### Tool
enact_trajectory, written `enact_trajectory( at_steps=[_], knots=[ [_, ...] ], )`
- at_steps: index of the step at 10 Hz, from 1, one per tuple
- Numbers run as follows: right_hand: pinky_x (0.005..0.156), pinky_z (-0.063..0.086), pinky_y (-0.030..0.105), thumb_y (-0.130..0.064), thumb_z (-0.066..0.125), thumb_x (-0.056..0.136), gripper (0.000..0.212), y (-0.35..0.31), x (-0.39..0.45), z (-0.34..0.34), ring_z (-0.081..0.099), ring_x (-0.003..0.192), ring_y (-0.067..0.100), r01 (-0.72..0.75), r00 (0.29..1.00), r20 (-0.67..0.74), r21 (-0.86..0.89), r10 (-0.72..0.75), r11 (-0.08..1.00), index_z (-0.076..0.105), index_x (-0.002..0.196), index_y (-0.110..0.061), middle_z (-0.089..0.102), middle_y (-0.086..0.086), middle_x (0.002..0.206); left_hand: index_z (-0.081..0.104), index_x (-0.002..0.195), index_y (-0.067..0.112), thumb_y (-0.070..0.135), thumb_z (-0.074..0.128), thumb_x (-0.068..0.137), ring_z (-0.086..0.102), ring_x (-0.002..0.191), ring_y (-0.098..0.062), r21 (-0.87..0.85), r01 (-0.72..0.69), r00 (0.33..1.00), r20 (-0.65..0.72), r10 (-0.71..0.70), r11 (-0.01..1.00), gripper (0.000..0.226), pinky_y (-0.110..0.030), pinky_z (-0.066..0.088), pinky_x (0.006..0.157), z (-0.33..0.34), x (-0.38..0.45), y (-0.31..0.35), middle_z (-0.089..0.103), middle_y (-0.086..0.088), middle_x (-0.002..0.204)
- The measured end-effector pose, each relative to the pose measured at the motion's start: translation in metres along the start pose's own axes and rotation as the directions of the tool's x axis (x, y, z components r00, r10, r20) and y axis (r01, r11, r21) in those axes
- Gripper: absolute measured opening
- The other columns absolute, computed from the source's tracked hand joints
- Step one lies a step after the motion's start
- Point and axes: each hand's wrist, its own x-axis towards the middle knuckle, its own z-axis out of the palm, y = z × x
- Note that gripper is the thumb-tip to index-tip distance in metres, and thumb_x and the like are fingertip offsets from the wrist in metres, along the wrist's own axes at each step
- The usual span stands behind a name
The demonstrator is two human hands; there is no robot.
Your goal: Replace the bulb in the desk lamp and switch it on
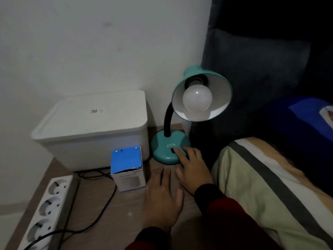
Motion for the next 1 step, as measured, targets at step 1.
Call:
enact_trajectory(
  at_steps=[1],
  knots=[
    [0.114,0.032,0.041,-0.03,0.034,0.085,0.063,-0.0019,-0.011,-0.0036,0.028,0.14,0.028,-0.031,0.995,0.101,0.058,0.025,0.998,0.03,0.147,-0.022,0.026,0.006,0.155,0.052,0.131,0.01,0.047,0.038,0.078,0.047,0.129,-0.025,-0.022,0.039,0.999,0.029,-0.038,0.999,0.066,-0.036,0.036,0.109,0.0042,-0.0001,-0.0015,0.052,-0.011,0.136]
  ],
)
